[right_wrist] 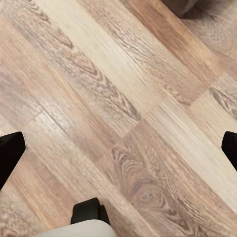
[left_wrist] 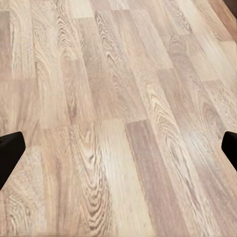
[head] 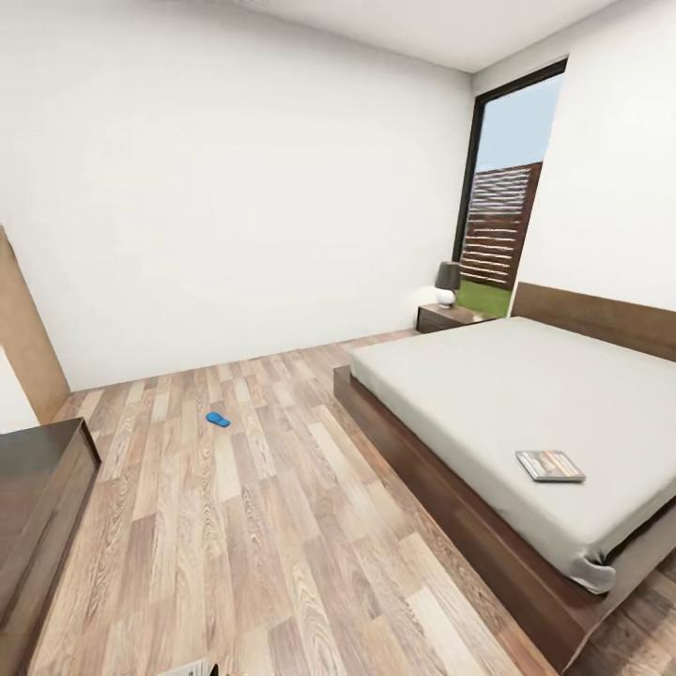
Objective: In the bedroom, move the book from the bed onto either nightstand, and place the two sandals side by side next to the bed.
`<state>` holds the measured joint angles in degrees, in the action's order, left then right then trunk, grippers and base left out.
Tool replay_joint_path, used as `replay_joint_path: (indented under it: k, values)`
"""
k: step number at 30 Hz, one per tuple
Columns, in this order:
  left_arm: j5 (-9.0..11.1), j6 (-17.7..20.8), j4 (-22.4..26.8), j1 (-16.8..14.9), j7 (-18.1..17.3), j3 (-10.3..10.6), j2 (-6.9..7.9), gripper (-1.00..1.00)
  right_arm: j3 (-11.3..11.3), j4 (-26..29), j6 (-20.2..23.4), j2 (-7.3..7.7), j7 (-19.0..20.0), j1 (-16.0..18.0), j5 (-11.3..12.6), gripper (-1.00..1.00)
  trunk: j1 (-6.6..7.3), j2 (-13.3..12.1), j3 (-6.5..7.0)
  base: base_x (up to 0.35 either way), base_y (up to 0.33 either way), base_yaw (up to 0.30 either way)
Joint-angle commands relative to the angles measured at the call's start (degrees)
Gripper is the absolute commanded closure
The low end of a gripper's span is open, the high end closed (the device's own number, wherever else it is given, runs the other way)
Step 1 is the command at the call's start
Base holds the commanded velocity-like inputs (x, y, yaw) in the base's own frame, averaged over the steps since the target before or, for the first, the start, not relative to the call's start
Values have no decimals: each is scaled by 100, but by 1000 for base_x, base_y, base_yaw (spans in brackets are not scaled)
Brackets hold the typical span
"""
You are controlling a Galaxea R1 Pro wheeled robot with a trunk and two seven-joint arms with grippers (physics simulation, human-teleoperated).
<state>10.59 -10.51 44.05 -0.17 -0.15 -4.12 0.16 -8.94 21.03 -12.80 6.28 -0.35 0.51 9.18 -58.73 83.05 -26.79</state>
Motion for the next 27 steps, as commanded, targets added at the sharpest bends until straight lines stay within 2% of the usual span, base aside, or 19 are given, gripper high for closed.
replay_joint_path:
  k: [1, 27]
  values:
    - [48, -12, 0, -3, -2, 7, 1, -100, 10, -2, -20, 2, 0, 2, 57, -100, 0, 3, -5, 0, 0, 293]
    - [48, -12, -1, -1, -2, 7, 1, -100, 13, -2, -20, 4, 0, 2, 57, -100, 0, 3, -5, 0, 0, 293]
